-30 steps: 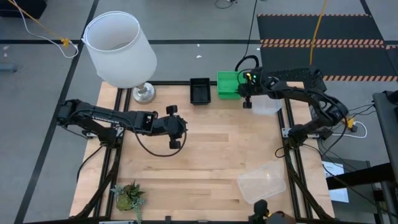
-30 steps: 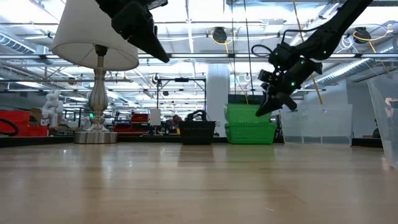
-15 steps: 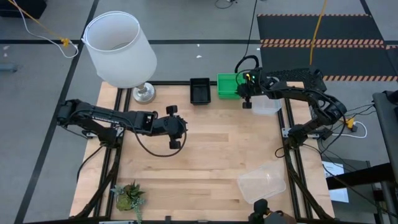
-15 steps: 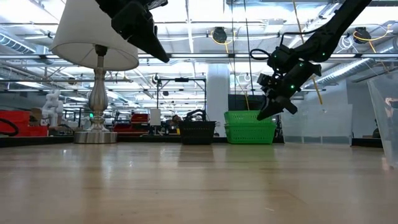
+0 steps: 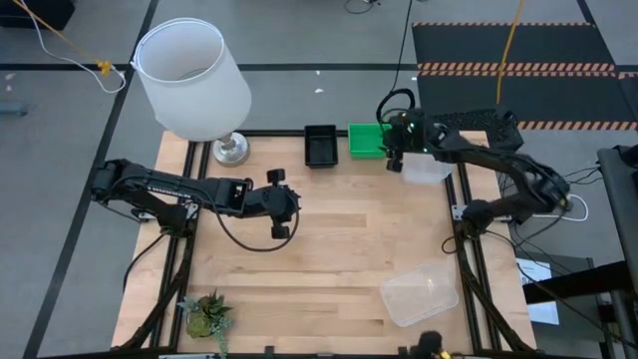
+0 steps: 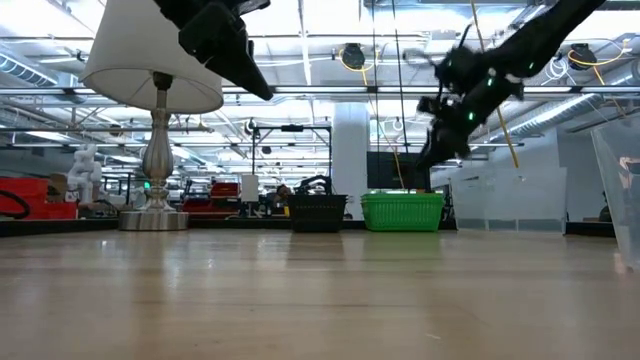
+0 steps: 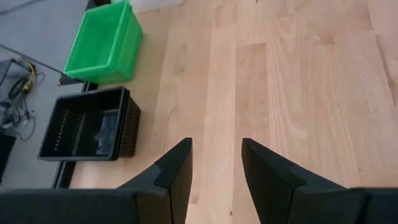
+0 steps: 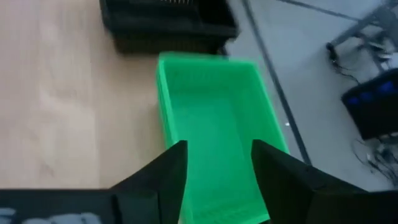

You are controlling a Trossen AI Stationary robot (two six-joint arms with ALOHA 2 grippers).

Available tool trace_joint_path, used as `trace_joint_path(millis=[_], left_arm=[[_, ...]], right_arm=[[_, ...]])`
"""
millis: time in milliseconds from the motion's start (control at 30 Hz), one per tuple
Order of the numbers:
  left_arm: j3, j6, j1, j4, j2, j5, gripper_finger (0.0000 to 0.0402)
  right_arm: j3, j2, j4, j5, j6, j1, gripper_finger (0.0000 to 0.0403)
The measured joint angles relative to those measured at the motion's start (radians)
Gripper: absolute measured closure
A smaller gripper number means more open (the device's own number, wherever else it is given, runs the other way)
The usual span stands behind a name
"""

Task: Stack baskets by color
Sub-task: Stack the bottom transparent bin on top of the top transparent bin

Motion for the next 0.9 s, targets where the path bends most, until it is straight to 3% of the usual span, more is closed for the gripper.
trace_joint_path(millis=[367,467,667,900], left_arm=[[0.001,0.073,0.005,0.108,0.002,-0.001,0.0261],[0.001,0.071,0.005,0.108,0.002,-0.001,0.0261],[0.001,0.024,0.003,0.107,0.002,0.0,0.0261],[0.001,-0.105,-0.021,0.064,0.002,0.04,0.0261]], right_arm=[[0.001,-0.364,-0.329,0.32,0.494,0.433,0.0229],[0.001,-0.424,-0.415,0.361,0.658,0.569,0.0231],[0.001,-0.433,-0.494,0.367,0.975,0.833,0.0231],[0.0,-0.357,-0.489,0.412,1.176,1.05,0.0231]])
